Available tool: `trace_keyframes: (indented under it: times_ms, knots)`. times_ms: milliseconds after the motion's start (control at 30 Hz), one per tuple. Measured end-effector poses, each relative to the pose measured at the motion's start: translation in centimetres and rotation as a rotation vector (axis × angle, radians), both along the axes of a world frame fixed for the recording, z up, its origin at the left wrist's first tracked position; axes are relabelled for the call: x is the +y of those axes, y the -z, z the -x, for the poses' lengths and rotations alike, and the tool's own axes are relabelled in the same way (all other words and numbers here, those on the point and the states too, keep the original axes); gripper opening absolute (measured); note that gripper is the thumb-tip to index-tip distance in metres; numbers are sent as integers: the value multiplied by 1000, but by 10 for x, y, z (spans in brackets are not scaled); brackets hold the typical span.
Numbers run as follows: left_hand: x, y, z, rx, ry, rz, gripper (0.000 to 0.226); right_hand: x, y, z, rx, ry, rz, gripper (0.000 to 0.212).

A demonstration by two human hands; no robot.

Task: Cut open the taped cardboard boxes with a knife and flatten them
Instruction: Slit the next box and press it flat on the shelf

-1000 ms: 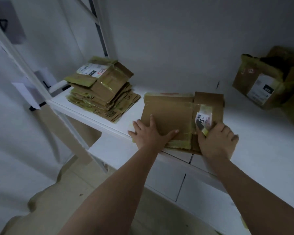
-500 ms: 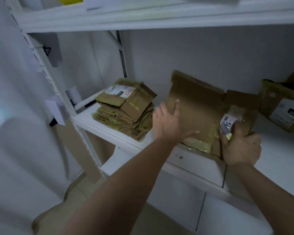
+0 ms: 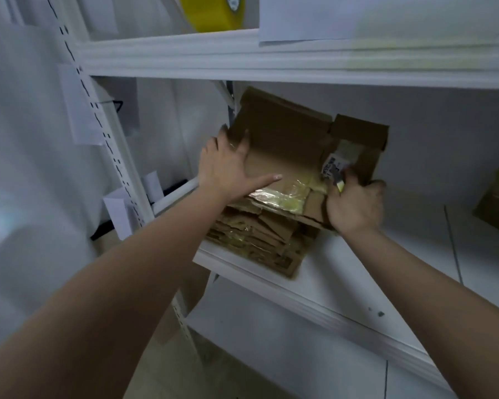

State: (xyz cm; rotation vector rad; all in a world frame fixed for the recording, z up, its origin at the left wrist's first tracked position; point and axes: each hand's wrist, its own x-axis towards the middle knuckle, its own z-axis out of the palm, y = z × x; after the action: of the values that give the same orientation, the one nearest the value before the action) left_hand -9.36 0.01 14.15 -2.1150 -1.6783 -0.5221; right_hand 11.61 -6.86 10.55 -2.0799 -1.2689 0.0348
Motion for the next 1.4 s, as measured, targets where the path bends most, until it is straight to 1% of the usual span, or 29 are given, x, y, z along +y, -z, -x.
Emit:
trace_keyframes:
  times_ms: [133, 233, 333, 433, 500, 533, 600, 667, 700, 767, 833, 900, 933, 1000, 1067, 1133, 1200, 1400]
  knots:
    - [27, -8, 32, 5, -11, 31, 119, 25, -11, 32, -1, -11, 43, 45]
    - [46, -7, 46, -18, 16, 94, 117, 35, -11, 46, 3, -5, 62, 44]
    - [61, 9, 56, -35, 43, 231, 117, 38, 1, 53, 76, -35, 127, 42]
    - [70, 37, 61, -7, 42, 406, 119, 41, 23, 57, 144, -75, 290, 42]
    - [73, 55, 62, 5, 51, 491, 121, 46, 30, 58, 93, -46, 399, 42]
    - [73, 61, 62, 0, 59, 525, 120, 50, 29, 58, 49, -18, 405, 42]
    - [76, 67, 63, -27, 71, 583, 119, 58, 22, 57, -34, -10, 314, 42]
    - [81, 68, 63, -27, 81, 610, 115, 70, 15, 57, -119, -109, 227, 43]
    - [83, 68, 64, -16, 94, 621, 114, 76, 16, 58, -159, -168, 239, 45]
    - [90, 66, 64, -1, 125, 691, 116, 85, 26, 61, -221, -265, 349, 49]
    - [95, 62, 60, 61, 177, 771, 118, 88, 47, 65, -246, -328, 451, 54]
    - [96, 59, 50, 131, 272, 812, 111, 88, 65, 66, -216, -333, 485, 57]
    - [97, 61, 45, 135, 305, 830, 105, 89, 71, 65, -201, -322, 491, 57]
    - [100, 75, 38, 56, 284, 867, 89, 94, 76, 64, -217, -311, 506, 57]
    - [103, 93, 30, -1, 215, 848, 79, 100, 78, 64, -243, -316, 514, 56]
    - [99, 108, 25, 45, 166, 759, 78, 100, 81, 65, -242, -318, 499, 55]
    - [99, 117, 22, 65, 164, 694, 79, 101, 88, 64, -250, -315, 482, 53]
    - [104, 122, 24, 48, 176, 681, 81, 104, 91, 61, -260, -330, 471, 52]
